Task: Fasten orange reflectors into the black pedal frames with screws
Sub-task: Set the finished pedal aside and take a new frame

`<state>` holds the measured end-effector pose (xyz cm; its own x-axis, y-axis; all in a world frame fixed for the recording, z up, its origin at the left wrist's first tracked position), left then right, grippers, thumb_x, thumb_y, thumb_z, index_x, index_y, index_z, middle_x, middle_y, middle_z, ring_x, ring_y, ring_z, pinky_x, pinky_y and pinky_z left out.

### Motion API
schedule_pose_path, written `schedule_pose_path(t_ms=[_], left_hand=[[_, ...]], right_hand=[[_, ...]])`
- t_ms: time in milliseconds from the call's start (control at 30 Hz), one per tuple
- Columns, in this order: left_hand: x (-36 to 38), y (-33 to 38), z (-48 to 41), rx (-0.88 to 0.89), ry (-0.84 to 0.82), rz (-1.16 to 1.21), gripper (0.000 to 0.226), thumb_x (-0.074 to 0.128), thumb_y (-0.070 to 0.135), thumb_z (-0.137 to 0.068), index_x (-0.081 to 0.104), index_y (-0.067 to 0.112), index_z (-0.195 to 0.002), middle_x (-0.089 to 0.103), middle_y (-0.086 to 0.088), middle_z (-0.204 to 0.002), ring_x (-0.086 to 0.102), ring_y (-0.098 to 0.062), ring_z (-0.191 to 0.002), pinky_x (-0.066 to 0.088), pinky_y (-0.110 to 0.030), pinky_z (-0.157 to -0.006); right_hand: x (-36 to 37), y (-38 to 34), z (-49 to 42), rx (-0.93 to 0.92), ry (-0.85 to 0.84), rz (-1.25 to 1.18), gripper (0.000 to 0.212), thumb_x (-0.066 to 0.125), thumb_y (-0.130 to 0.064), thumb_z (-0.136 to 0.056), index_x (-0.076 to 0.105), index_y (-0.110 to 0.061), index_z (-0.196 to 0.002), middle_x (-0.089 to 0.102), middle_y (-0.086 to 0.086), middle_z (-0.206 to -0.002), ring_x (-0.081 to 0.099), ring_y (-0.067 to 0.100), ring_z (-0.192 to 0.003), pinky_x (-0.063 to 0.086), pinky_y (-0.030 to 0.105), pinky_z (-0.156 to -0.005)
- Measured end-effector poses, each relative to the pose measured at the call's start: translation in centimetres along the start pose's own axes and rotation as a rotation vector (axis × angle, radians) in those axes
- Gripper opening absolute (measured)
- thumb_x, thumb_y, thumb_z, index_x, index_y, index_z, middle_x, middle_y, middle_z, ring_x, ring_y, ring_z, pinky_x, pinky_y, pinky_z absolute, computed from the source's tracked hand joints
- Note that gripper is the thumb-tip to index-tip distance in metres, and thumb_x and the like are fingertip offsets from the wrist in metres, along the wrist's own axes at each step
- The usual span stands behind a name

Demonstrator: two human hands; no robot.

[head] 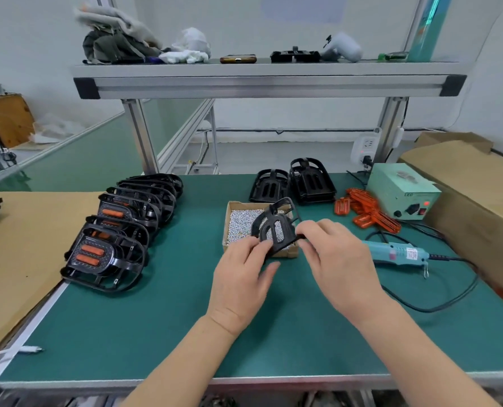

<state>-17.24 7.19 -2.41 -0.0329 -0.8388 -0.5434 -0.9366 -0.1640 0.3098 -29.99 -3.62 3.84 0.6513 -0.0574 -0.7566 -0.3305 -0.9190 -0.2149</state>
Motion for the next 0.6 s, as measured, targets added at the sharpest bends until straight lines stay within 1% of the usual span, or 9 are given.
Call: schedule_pose_path(t_ms=[67, 167, 233, 267, 333, 400, 467, 500, 600], left_hand=[[0.0, 0.7, -0.5, 0.02, 0.038, 0.023, 0.028, 0.059, 0.022, -0.092, 0.072, 0.0, -0.104, 0.067, -0.01, -0.094, 0.065, -0.028, -0.082, 0.057, -0.039, -0.071], [-0.7, 1.0, -0.7, 0.004, 0.092, 0.04, 0.016, 0.063, 0.012, -0.092, 0.073, 0.001, -0.098, 0.068, -0.007, -0.087, 0.064, -0.023, -0.076, 0.054, -0.033, -0.073], [-1.3, 0.8, -0.7, -0.083, 0.135, 0.073, 0.012, 0.064, 0.01, -0.09, 0.073, 0.003, -0.094, 0.066, -0.005, -0.083, 0.059, -0.016, -0.074, 0.048, -0.021, -0.074], [-1.6, 0.6, -0.6, -0.157, 0.149, 0.101, 0.012, 0.063, 0.011, -0.09, 0.073, 0.004, -0.092, 0.065, -0.003, -0.081, 0.056, -0.015, -0.073, 0.045, -0.018, -0.073], [-2.0, 0.1, -0.4, -0.346, 0.158, 0.175, 0.013, 0.063, 0.015, -0.094, 0.071, 0.007, -0.087, 0.063, -0.002, -0.076, 0.054, -0.018, -0.07, 0.045, -0.021, -0.07], [-1.9, -0.8, -0.1, -0.571, 0.127, 0.351, 0.015, 0.063, 0.018, -0.096, 0.071, 0.016, -0.083, 0.065, -0.001, -0.073, 0.056, -0.018, -0.068, 0.047, -0.021, -0.064], [-1.5, -1.6, 0.6, -0.759, 0.087, 0.558, 0.023, 0.062, 0.02, -0.096, 0.071, 0.024, -0.076, 0.068, 0.0, -0.071, 0.057, -0.013, -0.062, 0.049, -0.019, -0.059], [-1.3, -2.1, 1.0, -0.836, 0.07, 0.631, 0.024, 0.062, 0.021, -0.096, 0.073, 0.024, -0.075, 0.07, -0.001, -0.073, 0.06, -0.013, -0.062, 0.05, -0.022, -0.059], [-0.6, -3.3, 2.5, -1.022, 0.003, 0.754, 0.026, 0.061, 0.02, -0.097, 0.078, 0.024, -0.077, 0.074, -0.007, -0.08, 0.063, -0.018, -0.07, 0.051, -0.023, -0.055]], right_hand=[[-0.2, -0.4, 0.4, -0.024, 0.024, 0.005, 0.008, 0.065, -0.016, -0.095, 0.069, -0.01, -0.1, 0.061, 0.006, -0.086, 0.059, 0.033, -0.082, 0.051, 0.046, -0.061], [-0.6, -0.2, 0.7, -0.044, 0.1, -0.093, 0.02, 0.069, -0.016, -0.094, 0.07, -0.013, -0.114, 0.065, 0.003, -0.091, 0.062, 0.031, -0.083, 0.054, 0.047, -0.067], [-0.6, 0.3, 0.9, -0.032, 0.137, -0.185, 0.032, 0.07, -0.02, -0.095, 0.066, -0.015, -0.127, 0.066, 0.0, -0.095, 0.063, 0.026, -0.087, 0.055, 0.044, -0.075], [-0.4, 0.7, 1.1, -0.012, 0.148, -0.224, 0.036, 0.069, -0.021, -0.095, 0.064, -0.015, -0.131, 0.066, 0.0, -0.097, 0.063, 0.024, -0.089, 0.055, 0.042, -0.079], [0.3, 1.8, 1.6, 0.052, 0.167, -0.269, 0.04, 0.069, -0.019, -0.095, 0.062, -0.013, -0.134, 0.066, 0.0, -0.104, 0.062, 0.023, -0.096, 0.053, 0.041, -0.087], [1.3, 3.2, 2.3, 0.136, 0.167, -0.286, 0.041, 0.068, -0.015, -0.094, 0.06, -0.01, -0.134, 0.064, 0.002, -0.113, 0.061, 0.024, -0.105, 0.051, 0.042, -0.094], [2.7, 4.2, 3.0, 0.237, 0.106, -0.311, 0.041, 0.066, -0.015, -0.096, 0.057, -0.009, -0.136, 0.061, 0.004, -0.119, 0.057, 0.024, -0.113, 0.047, 0.043, -0.1], [3.5, 4.6, 3.4, 0.287, 0.059, -0.325, 0.041, 0.063, -0.017, -0.097, 0.055, -0.009, -0.137, 0.06, 0.004, -0.122, 0.056, 0.024, -0.117, 0.045, 0.042, -0.103], [5.4, 5.1, 4.2, 0.409, -0.047, -0.364, 0.043, 0.057, -0.023, -0.101, 0.05, -0.013, -0.142, 0.057, 0.001, -0.13, 0.052, 0.02, -0.124, 0.042, 0.041, -0.107]])
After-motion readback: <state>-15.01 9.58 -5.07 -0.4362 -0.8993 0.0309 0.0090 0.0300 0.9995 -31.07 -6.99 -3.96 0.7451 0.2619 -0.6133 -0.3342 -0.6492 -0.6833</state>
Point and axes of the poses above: each hand's wrist, its own z-axis away from the middle knuckle, its own x-axis out of the palm, y = z × x, the point moved 3 cm from there along -z, towards the middle knuckle
